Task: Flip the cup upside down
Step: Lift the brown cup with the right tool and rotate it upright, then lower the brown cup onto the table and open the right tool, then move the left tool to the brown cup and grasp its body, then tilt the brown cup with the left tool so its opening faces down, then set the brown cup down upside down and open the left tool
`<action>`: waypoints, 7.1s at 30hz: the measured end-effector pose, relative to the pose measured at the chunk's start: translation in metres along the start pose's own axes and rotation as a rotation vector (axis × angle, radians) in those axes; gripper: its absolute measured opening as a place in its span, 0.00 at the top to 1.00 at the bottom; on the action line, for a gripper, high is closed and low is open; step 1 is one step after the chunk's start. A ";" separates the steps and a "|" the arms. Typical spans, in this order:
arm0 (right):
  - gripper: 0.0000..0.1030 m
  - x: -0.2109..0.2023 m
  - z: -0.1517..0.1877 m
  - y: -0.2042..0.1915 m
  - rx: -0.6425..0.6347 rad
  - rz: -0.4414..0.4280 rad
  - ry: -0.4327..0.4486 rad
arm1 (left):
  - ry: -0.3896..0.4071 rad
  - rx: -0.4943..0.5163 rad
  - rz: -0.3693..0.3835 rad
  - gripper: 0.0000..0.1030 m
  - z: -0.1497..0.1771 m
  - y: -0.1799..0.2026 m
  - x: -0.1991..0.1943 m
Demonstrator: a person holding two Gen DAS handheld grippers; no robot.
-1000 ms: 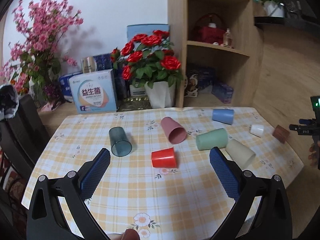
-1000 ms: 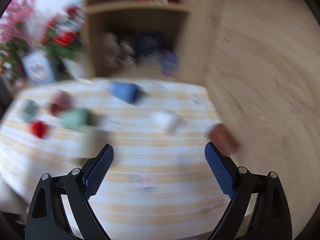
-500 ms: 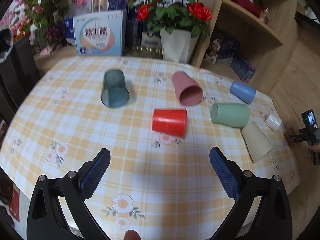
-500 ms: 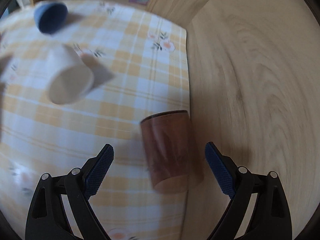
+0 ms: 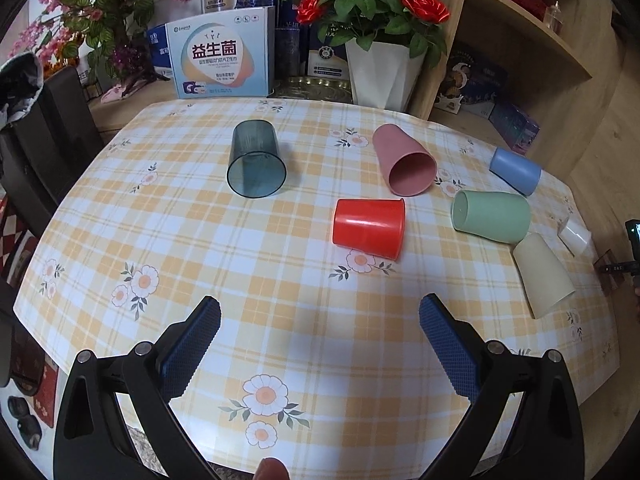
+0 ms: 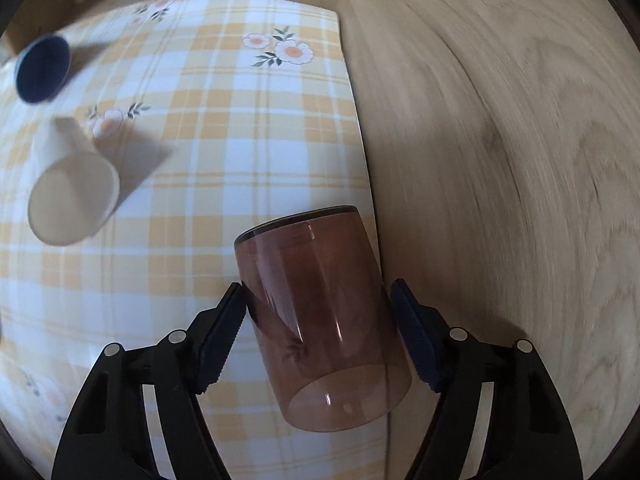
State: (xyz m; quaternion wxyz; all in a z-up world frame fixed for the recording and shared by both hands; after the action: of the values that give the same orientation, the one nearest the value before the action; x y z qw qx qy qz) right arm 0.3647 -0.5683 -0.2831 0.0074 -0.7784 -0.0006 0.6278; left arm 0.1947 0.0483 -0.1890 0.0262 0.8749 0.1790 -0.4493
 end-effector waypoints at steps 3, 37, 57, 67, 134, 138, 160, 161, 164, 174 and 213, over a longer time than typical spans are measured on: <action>0.32 -0.015 0.006 0.000 0.082 -0.025 0.047 | -0.013 -0.019 0.027 0.06 0.000 -0.003 0.001; 0.32 -0.049 0.112 -0.456 0.164 -0.657 0.052 | 0.001 -0.133 -0.031 0.06 0.016 -0.097 -0.007; 0.28 -0.048 0.127 -0.484 0.120 -0.747 0.095 | -0.056 -0.172 -0.031 0.06 0.029 -0.092 0.012; 0.15 -0.092 0.135 -0.428 0.098 -0.753 0.307 | -0.033 -0.162 0.071 0.06 0.027 -0.083 0.000; 0.15 -0.093 0.155 -0.321 0.113 -0.346 0.396 | -0.385 0.105 0.063 0.40 0.001 0.015 0.099; 0.15 -0.093 0.156 -0.322 0.111 -0.345 0.393 | -0.377 0.106 0.074 0.40 0.006 0.010 0.093; 0.15 -0.095 0.161 -0.333 0.086 -0.341 0.380 | -0.110 0.132 0.110 0.41 0.008 -0.034 0.012; 0.15 -0.096 0.161 -0.333 0.086 -0.340 0.381 | -0.097 0.131 0.102 0.41 0.006 -0.035 0.012; 0.15 -0.094 0.161 -0.333 0.088 -0.339 0.377 | -0.075 0.108 0.083 0.41 0.001 -0.039 0.015; 0.15 -0.093 0.162 -0.333 0.092 -0.336 0.372 | -0.041 0.029 0.031 0.41 -0.021 -0.041 0.054; 0.15 -0.115 0.175 -0.326 0.114 -0.348 0.392 | -0.101 0.065 -0.007 0.17 -0.004 -0.036 0.051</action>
State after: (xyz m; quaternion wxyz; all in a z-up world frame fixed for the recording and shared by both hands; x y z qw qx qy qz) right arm 0.1722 -0.2418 -0.2042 0.1590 -0.8715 -0.0979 0.4535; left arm 0.2127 0.0977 -0.2233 0.0050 0.8509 0.1657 -0.4985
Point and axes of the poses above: each gripper's, at about its wrist camera, not at the fingertips, and x roughly the way its jaws point, y to its right, z to its underside, the point moved 2 cm from there along x, roughly the way its jaws point, and after that the axes turned 14 degrees about -z, right-handed, at the moved point
